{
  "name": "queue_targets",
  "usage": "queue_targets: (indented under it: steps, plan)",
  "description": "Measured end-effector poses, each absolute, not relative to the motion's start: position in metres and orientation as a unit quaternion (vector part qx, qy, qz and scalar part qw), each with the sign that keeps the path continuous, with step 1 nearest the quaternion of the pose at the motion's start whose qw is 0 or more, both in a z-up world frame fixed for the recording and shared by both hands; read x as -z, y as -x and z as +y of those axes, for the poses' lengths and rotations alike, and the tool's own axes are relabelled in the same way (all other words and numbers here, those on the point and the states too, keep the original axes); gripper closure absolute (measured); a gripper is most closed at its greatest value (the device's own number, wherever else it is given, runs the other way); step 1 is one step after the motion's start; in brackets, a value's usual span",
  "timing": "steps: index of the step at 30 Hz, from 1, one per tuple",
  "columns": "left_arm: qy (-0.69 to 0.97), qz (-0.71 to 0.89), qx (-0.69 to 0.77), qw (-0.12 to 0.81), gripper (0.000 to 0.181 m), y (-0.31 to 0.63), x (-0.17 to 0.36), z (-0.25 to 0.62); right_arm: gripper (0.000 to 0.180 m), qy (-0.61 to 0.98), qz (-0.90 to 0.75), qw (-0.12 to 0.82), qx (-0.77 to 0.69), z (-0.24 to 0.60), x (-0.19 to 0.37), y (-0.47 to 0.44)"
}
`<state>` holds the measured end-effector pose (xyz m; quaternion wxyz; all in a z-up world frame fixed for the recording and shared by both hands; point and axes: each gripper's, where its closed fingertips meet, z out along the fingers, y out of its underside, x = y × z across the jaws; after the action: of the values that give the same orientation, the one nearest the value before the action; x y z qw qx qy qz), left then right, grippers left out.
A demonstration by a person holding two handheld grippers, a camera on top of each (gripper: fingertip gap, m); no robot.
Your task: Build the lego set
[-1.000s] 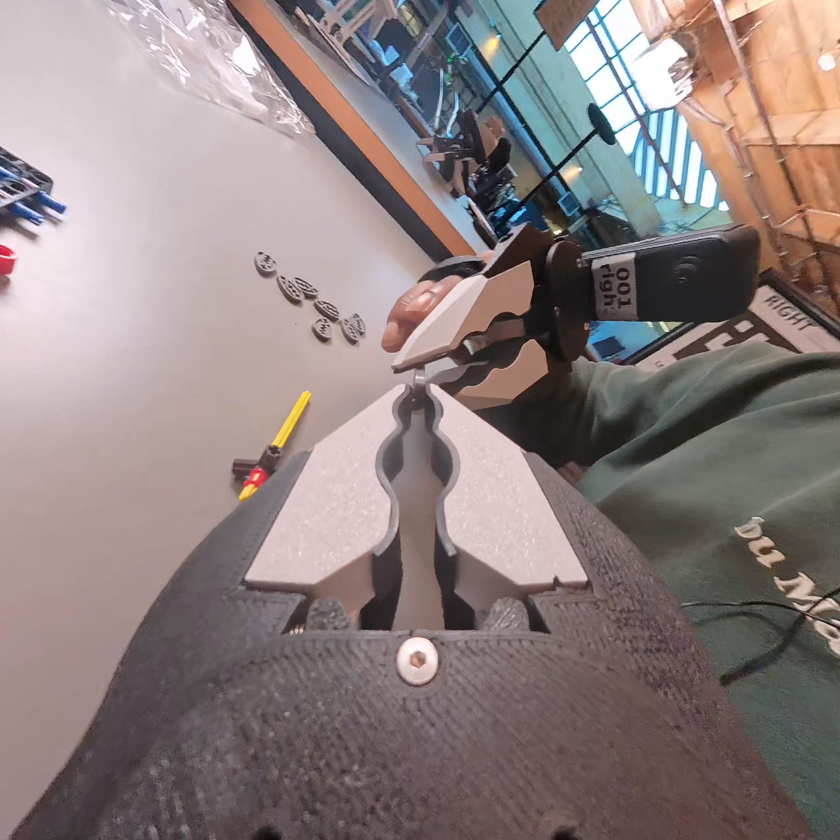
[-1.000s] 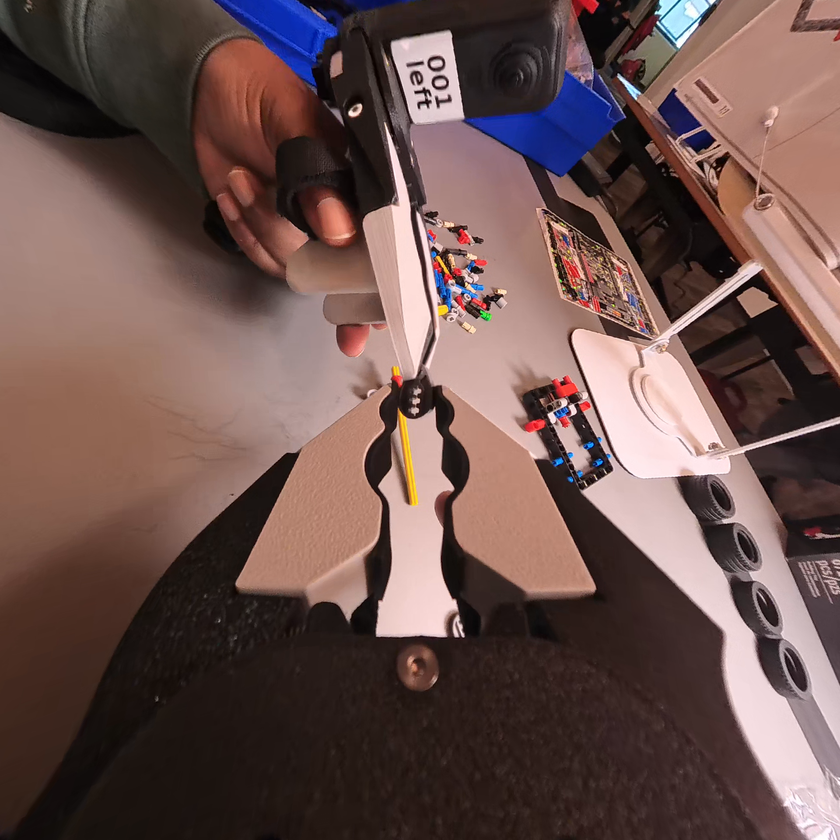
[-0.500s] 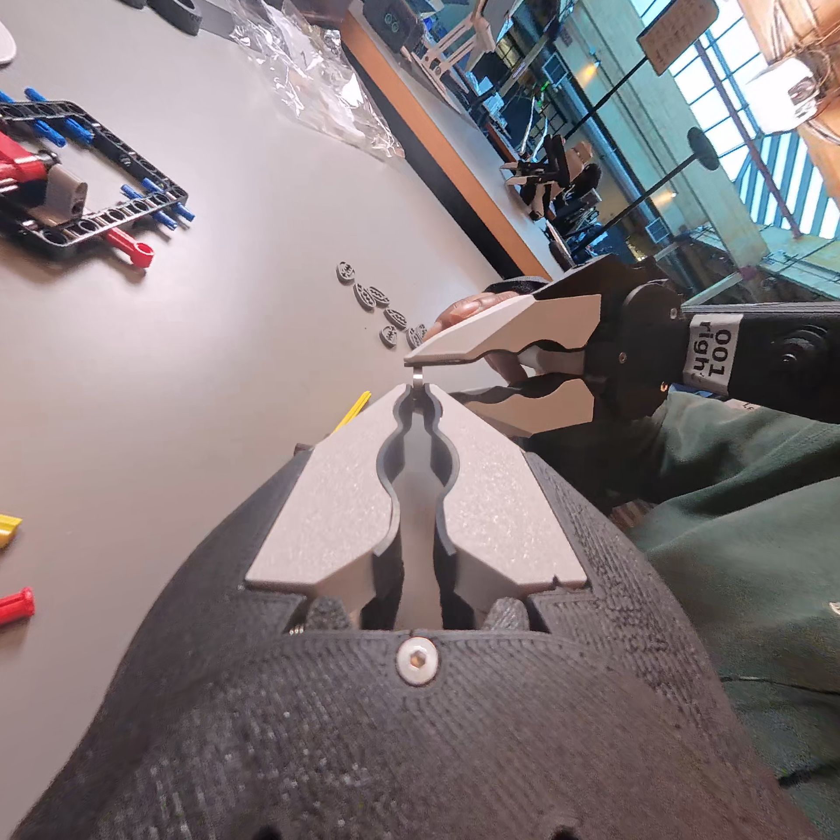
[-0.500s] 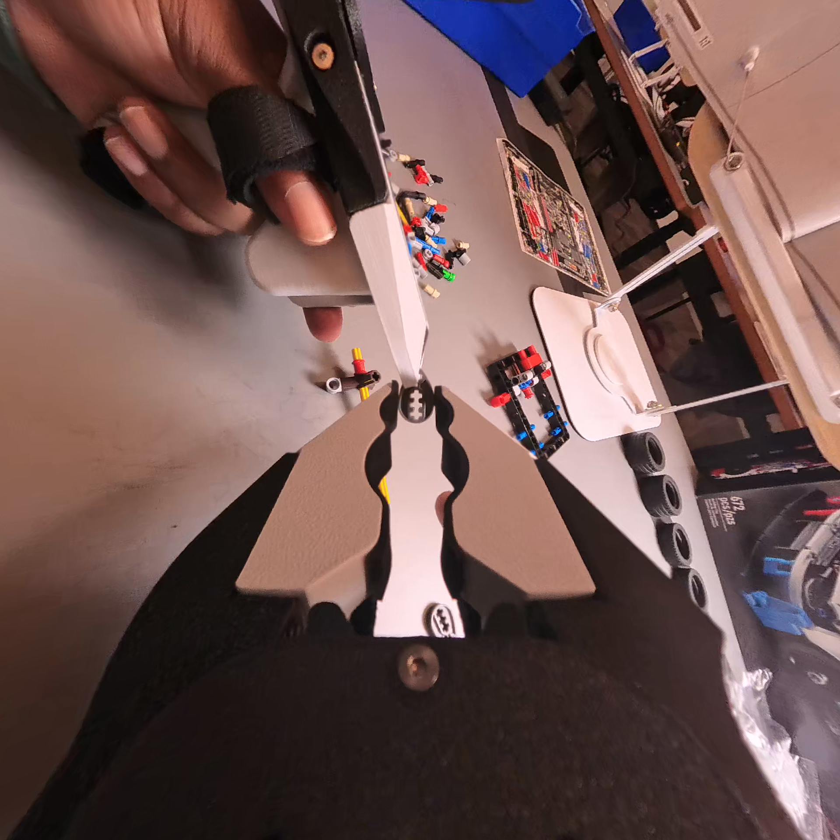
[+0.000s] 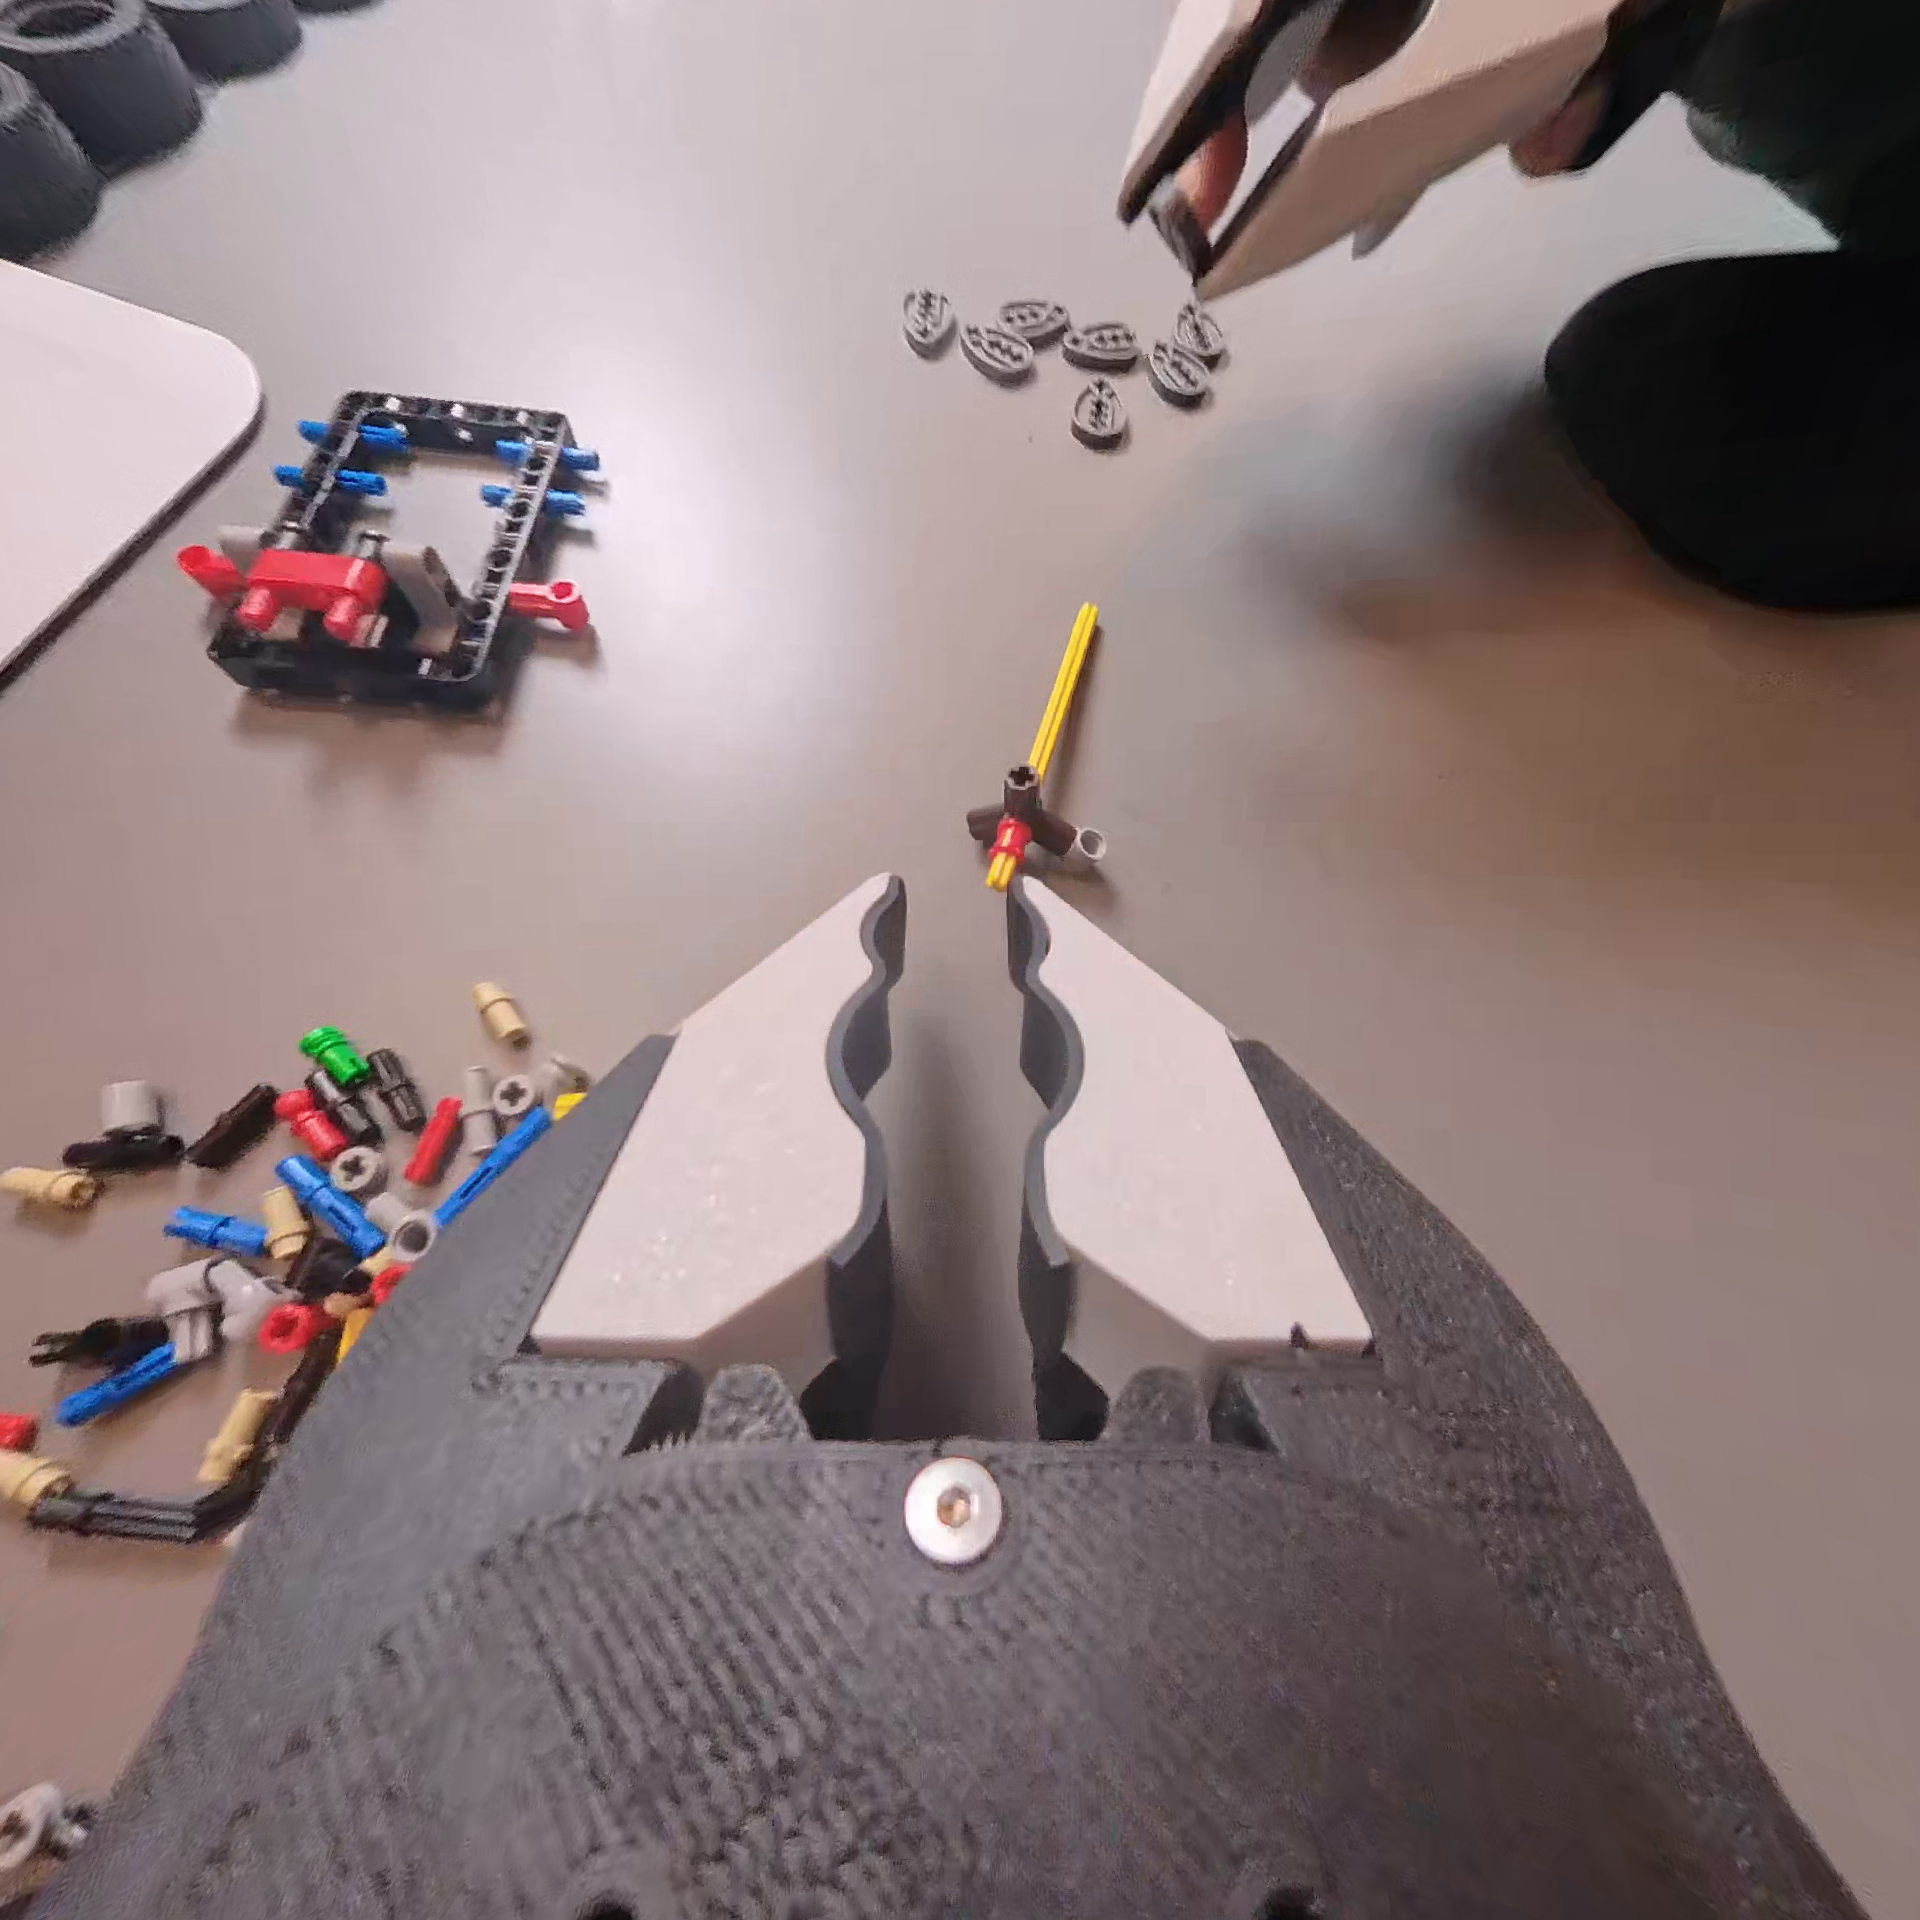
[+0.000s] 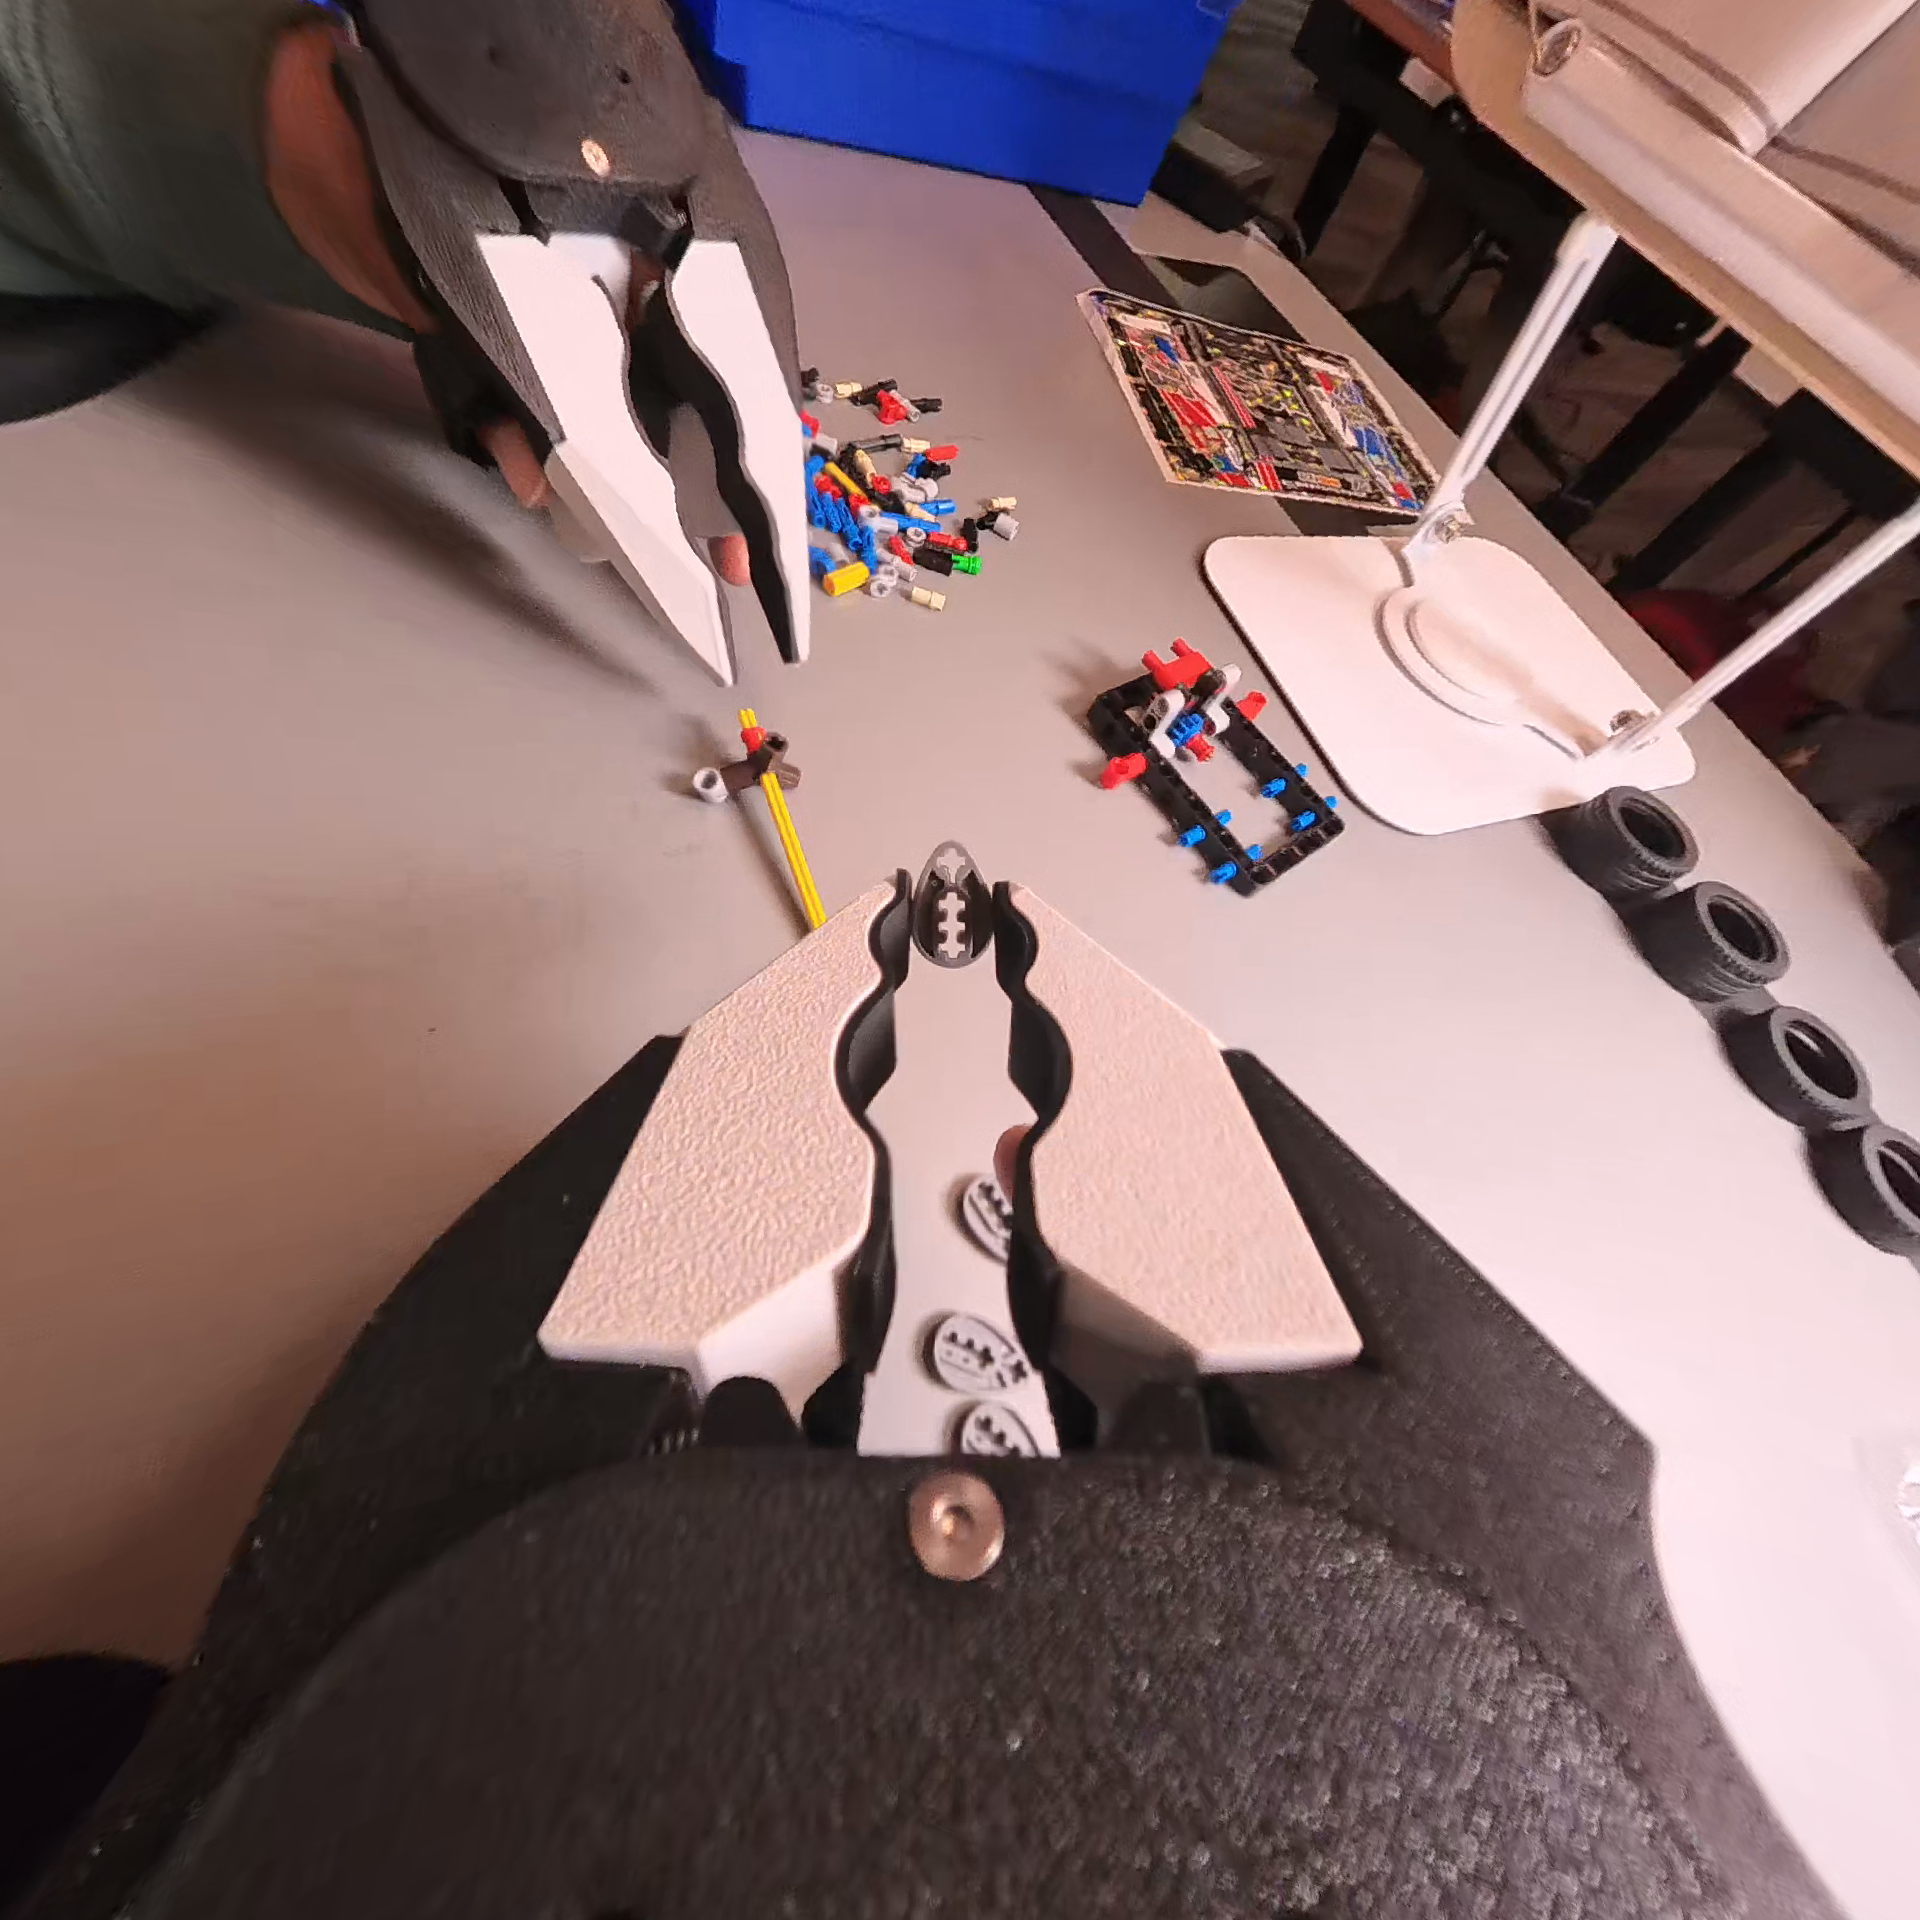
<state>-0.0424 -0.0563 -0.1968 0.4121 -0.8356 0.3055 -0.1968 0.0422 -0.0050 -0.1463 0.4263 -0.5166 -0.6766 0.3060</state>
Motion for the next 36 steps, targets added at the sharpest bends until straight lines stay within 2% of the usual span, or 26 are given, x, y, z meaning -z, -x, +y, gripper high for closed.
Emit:
queue_targets:
  steps: [1, 6, 9, 12, 17, 20, 27, 36]
  plan:
    - [0.836, 0.314, 0.196, 0.405, 0.162, 0.041, 0.2, -0.057, 0.167, 0.513, -0.678, 0.423, -0.313, -0.006, 0.146, -0.044]
    - [0.827, 0.36, 0.188, 0.389, 0.161, 0.027, 0.207, -0.055, 0.167, 0.485, -0.709, 0.398, -0.321, -0.021, 0.159, -0.045]
    - [0.827, 0.368, 0.174, 0.388, 0.175, 0.026, 0.211, -0.051, 0.167, 0.478, -0.713, 0.387, -0.336, -0.025, 0.163, -0.046]
    - [0.815, 0.368, 0.18, 0.409, 0.175, 0.025, 0.205, -0.048, 0.167, 0.472, -0.703, 0.389, -0.363, -0.025, 0.158, -0.047]
    - [0.743, 0.32, 0.308, 0.5, 0.176, 0.02, 0.153, -0.052, 0.167, 0.439, -0.654, 0.429, -0.443, -0.028, 0.116, -0.052]
    - [0.705, 0.295, 0.386, 0.516, 0.176, 0.018, 0.13, -0.061, 0.166, 0.405, -0.635, 0.456, -0.475, -0.034, 0.089, -0.057]
    - [0.611, 0.277, 0.549, 0.499, 0.176, 0.0, 0.095, -0.088, 0.166, 0.343, -0.655, 0.479, -0.473, -0.057, 0.06, -0.058]
    - [0.584, 0.279, 0.614, 0.452, 0.176, -0.004, 0.09, -0.103, 0.166, 0.228, -0.765, 0.457, -0.392, -0.087, 0.038, -0.05]
